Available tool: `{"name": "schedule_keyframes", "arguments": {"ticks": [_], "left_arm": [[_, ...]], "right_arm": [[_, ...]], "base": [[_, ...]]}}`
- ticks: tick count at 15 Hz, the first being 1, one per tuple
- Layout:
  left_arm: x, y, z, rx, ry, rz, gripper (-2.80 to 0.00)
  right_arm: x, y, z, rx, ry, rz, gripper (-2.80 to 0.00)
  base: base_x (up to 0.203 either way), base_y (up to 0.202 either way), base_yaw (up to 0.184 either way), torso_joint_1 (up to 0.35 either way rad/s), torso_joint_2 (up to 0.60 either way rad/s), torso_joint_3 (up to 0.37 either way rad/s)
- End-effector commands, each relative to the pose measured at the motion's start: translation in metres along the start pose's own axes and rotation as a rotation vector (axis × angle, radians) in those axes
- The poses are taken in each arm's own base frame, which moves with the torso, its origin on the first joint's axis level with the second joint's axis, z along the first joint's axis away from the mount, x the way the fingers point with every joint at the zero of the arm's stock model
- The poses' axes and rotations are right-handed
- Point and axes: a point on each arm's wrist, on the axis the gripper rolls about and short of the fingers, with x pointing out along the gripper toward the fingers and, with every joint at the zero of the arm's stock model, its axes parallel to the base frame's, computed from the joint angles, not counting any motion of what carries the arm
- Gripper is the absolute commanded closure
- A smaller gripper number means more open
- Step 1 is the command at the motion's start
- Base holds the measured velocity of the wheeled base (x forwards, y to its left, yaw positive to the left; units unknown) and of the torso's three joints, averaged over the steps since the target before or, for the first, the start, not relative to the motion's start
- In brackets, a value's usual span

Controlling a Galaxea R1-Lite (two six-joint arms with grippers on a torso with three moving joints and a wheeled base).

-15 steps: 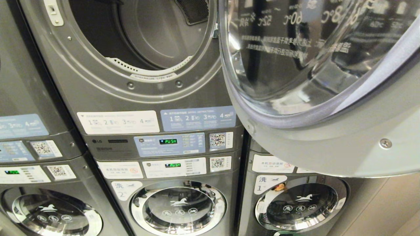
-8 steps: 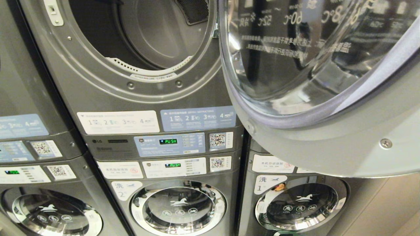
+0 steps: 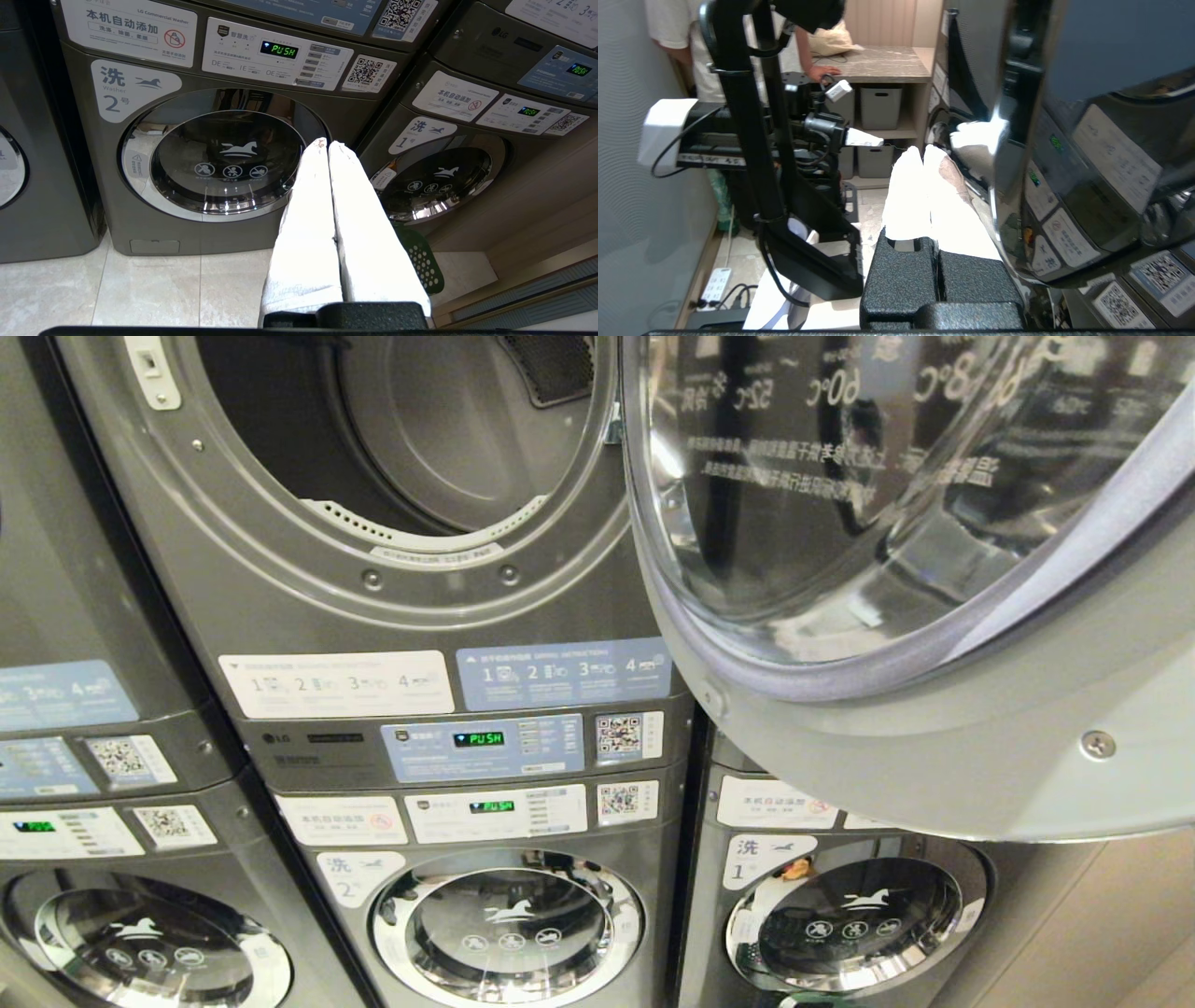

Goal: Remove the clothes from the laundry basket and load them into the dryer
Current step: Open the dryer

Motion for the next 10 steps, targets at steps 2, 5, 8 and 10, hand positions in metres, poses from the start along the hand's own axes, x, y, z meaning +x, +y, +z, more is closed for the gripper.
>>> {"name": "schedule_keyframes", "arguments": {"ticks": [2,5,8,10], "left_arm": [[0.0002,0.0000,0.0000,-0.003,0.003,0.000,0.00],[0.0000,0.0000,-0.0001,-0.003,0.001,0.000,0.00],[0.0000,0.0000,-0.0001,-0.003,0.002,-0.001,0.00],[0.0000,0.0000,-0.0001,-0.003,0.002,-0.001,0.00]], "right_arm": [[0.0002,-0.0007,-0.0004,0.001,0.001,-0.021,0.00],[-0.0008,0.0001,-0.0011,0.000,0.001,-0.045,0.00],[-0.0042,0.0041,-0.0029,-0.003,-0.001,-0.078,0.00],[-0.0077,0.0085,-0.0061,-0.003,-0.002,-0.094,0.00]], "base": [[0.000,0.000,0.000,0.000,0.00,0.000],[0.000,0.000,0.000,0.000,0.00,0.000],[0.000,0.000,0.000,0.000,0.00,0.000],[0.000,0.000,0.000,0.000,0.00,0.000]]}}
